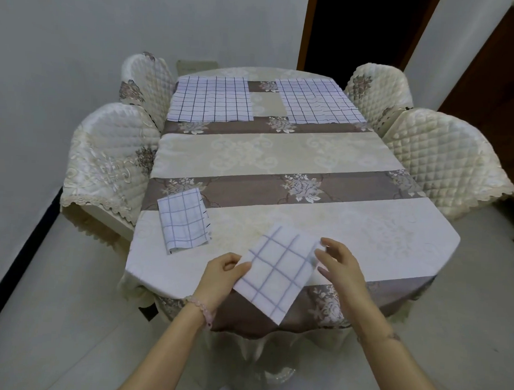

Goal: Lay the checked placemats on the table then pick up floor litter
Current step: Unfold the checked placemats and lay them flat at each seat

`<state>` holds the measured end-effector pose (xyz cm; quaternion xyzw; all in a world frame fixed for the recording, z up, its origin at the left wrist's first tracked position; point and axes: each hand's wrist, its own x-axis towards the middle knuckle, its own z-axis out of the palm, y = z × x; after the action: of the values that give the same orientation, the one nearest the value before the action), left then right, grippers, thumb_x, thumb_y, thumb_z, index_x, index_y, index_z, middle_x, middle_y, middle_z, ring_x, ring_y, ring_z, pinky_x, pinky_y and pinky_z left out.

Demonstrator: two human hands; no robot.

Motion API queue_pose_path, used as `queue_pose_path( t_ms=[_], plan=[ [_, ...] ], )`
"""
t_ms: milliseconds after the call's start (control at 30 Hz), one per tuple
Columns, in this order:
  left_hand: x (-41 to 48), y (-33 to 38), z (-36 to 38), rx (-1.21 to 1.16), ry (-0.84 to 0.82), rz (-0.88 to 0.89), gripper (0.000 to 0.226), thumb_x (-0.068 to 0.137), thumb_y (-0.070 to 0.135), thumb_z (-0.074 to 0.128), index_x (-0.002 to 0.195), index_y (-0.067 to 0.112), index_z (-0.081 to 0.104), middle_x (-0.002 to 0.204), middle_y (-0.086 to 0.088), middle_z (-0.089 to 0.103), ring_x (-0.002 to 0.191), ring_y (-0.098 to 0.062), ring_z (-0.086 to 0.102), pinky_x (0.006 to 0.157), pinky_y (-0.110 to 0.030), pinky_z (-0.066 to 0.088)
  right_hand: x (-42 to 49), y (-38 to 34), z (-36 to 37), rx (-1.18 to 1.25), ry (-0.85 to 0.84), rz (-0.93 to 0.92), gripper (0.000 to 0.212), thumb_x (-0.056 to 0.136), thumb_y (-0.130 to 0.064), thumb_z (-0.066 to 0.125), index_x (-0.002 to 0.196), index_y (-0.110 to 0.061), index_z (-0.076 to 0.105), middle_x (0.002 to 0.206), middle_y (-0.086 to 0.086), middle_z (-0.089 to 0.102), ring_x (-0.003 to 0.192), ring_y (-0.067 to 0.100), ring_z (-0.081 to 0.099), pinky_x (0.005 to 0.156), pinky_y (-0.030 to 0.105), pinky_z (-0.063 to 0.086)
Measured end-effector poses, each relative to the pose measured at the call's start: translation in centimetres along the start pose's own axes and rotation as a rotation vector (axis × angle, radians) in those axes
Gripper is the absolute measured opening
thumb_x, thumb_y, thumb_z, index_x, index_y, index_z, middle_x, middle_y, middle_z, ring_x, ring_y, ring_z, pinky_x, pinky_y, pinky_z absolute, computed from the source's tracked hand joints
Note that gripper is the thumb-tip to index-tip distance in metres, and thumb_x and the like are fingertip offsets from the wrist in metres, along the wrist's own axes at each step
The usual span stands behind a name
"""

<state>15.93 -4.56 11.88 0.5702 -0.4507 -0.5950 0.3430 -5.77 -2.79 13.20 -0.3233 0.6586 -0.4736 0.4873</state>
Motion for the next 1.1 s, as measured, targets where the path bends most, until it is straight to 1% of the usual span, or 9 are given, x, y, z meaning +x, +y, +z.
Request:
queue_pose_path(
  t_ms=[67,200,300,400,500,667,800,933,1100],
  plan=[
    [-0.1,0.4,0.3,-0.077,0.045,-0.026,0.013,0.089,0.016,0.060,0.079,0.008,0.063,0.065,0.000,0.065,0.061,-0.013,0.060,0.055,-0.023,0.048,-0.9,0.3,1.1,-0.063,0.011,-0.053,0.046,0.089,-0.017,0.060,0.132,-0.023,0.043,0.124,-0.003,0.049,0.099,0.010,0.056,0.086,0.030,0.048],
    [-0.3,1.4,0.8,-0.168,0.056,-0.025,0.010,0.090,0.015,0.058,0.086,0.008,0.064,0.076,-0.004,0.067,0.074,-0.016,0.063,0.065,-0.029,0.053,-2.5,1.2,3.1,0.139,-0.152,0.143,0.068,0.086,-0.022,0.066,0.142,-0.026,0.027,0.115,-0.007,0.054,0.102,0.016,0.058,0.078,0.030,0.054],
    [-0.3,1.6,1.0,-0.166,0.073,-0.018,0.011,0.091,0.017,0.056,0.092,0.010,0.064,0.086,-0.004,0.068,0.083,-0.017,0.064,0.066,-0.028,0.054,-2.9,2.3,3.9,0.313,-0.218,0.243,0.069,0.081,-0.016,0.071,0.141,-0.019,0.035,0.127,0.004,0.057,0.108,0.025,0.060,0.079,0.034,0.058],
    [-0.6,1.4,0.7,-0.255,-0.001,-0.044,0.013,0.091,0.017,0.055,0.101,0.015,0.064,0.100,-0.003,0.070,0.098,-0.020,0.065,0.070,-0.028,0.056,-2.6,2.6,4.2,0.415,-0.155,0.220,0.069,0.070,-0.016,0.078,0.132,-0.015,0.048,0.125,0.008,0.059,0.106,0.026,0.061,0.070,0.029,0.060],
    [-1.1,1.2,0.5,-0.383,-0.157,-0.061,0.022,0.088,0.009,0.058,0.109,0.014,0.063,0.109,-0.003,0.071,0.103,-0.020,0.067,0.077,-0.030,0.058,-2.1,2.4,4.4,0.426,-0.096,0.201,0.047,0.082,-0.005,0.067,0.126,-0.016,0.052,0.124,0.011,0.059,0.107,0.027,0.061,0.069,0.026,0.060],
    [-0.7,1.4,1.3,-0.251,0.057,0.000,0.023,0.088,0.007,0.059,0.110,0.012,0.064,0.108,-0.003,0.070,0.099,-0.018,0.067,0.078,-0.027,0.058,-2.4,1.3,4.6,0.137,-0.117,0.152,0.031,0.089,-0.016,0.061,0.120,-0.019,0.055,0.122,0.008,0.058,0.101,0.019,0.060,0.070,0.025,0.054],
    [-0.1,2.6,0.9,-0.271,0.171,0.059,0.013,0.086,0.006,0.062,0.091,0.017,0.067,0.095,-0.002,0.072,0.089,-0.017,0.069,0.068,-0.026,0.059,-2.9,0.6,4.1,-0.189,0.052,-0.105,0.029,0.087,-0.027,0.063,0.112,-0.038,0.052,0.122,-0.010,0.047,0.102,0.002,0.050,0.087,0.029,0.047],
    [0.2,3.7,1.0,-0.133,0.179,0.136,0.003,0.082,0.017,0.068,0.084,0.015,0.070,0.089,-0.011,0.072,0.090,-0.030,0.067,0.080,-0.046,0.056,-4.0,-1.6,5.4,-0.239,-0.143,-0.307,0.032,0.087,-0.028,0.063,0.115,-0.039,0.051,0.116,-0.023,0.053,0.105,-0.005,0.052,0.085,0.014,0.046],
    [0.3,4.5,1.3,-0.181,0.106,0.090,0.012,0.084,0.015,0.066,0.093,0.015,0.073,0.095,-0.010,0.073,0.093,-0.030,0.068,0.081,-0.044,0.057,-4.1,-2.9,6.9,-0.188,-0.260,-0.284,0.035,0.081,-0.023,0.069,0.105,-0.041,0.052,0.110,-0.024,0.058,0.097,0.003,0.061,0.075,0.015,0.053]
  ],
)
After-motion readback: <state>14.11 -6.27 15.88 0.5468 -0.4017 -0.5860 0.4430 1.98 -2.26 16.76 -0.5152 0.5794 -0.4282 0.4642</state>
